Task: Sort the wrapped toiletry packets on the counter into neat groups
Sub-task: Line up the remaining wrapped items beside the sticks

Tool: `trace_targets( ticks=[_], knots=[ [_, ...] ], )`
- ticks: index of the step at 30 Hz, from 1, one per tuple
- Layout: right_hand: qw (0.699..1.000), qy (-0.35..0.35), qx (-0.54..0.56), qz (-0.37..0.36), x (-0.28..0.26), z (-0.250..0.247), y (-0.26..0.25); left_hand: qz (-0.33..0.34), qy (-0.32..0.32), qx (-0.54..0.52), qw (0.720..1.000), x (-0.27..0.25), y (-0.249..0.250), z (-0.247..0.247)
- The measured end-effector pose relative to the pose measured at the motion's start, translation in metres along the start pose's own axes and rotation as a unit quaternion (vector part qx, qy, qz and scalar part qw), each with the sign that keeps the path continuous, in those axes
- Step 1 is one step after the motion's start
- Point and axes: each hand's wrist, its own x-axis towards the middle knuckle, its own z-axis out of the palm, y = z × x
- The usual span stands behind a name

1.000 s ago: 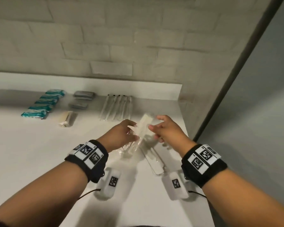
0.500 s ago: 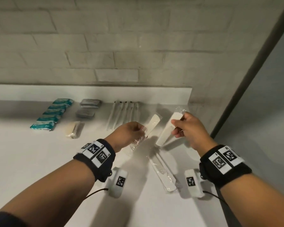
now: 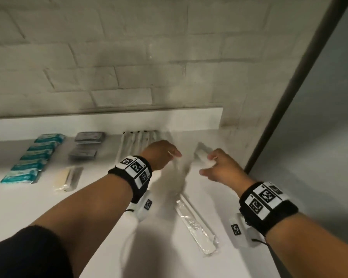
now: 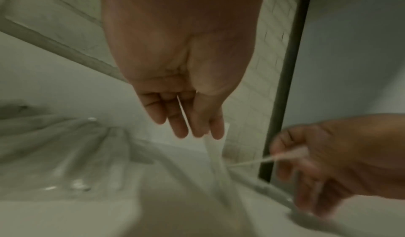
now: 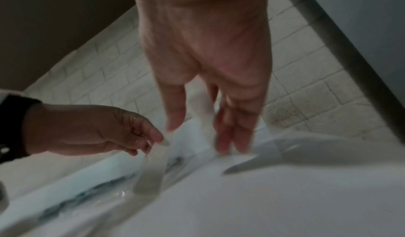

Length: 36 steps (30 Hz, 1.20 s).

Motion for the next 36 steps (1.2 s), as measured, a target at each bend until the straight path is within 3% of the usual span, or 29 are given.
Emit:
trace_targets(
  ticks=[2,6,11,17,27,30,34,36],
  knots=[
    [0.988,-0.067,-0.140,0.018,0.001,-0.003,0.011,-0.030,-0.015,0.030,0.999,0.004,-0.016,0.008],
    [0.975,-0.056,-0.213,-0.020,0.008,-0.017,0.003,-0.009,-0.023,0.094,0.995,0.000,-0.021,0.017],
    [0.915,-0.145,-0.367,-0.085,0.032,-0.005,-0.007,0.038,-0.061,0.216,0.974,0.005,0.000,0.038],
    [0.903,-0.184,-0.372,-0.112,0.060,0.019,-0.020,0.006,-0.071,0.287,0.955,0.020,-0.007,0.041],
    [0.913,-0.194,-0.344,-0.099,0.083,0.029,-0.015,-0.010,-0.084,0.332,0.940,0.039,-0.020,0.039],
    [0.920,-0.186,-0.323,-0.119,0.074,0.028,-0.019,-0.015,-0.085,0.340,0.937,0.040,-0.017,0.040],
    [0.942,-0.076,-0.290,-0.152,0.036,0.031,-0.034,-0.016,-0.084,0.329,0.940,0.036,-0.011,0.040],
    [0.937,-0.108,-0.301,-0.144,0.010,0.032,-0.040,-0.017,-0.084,0.329,0.941,0.037,-0.012,0.040]
  ],
)
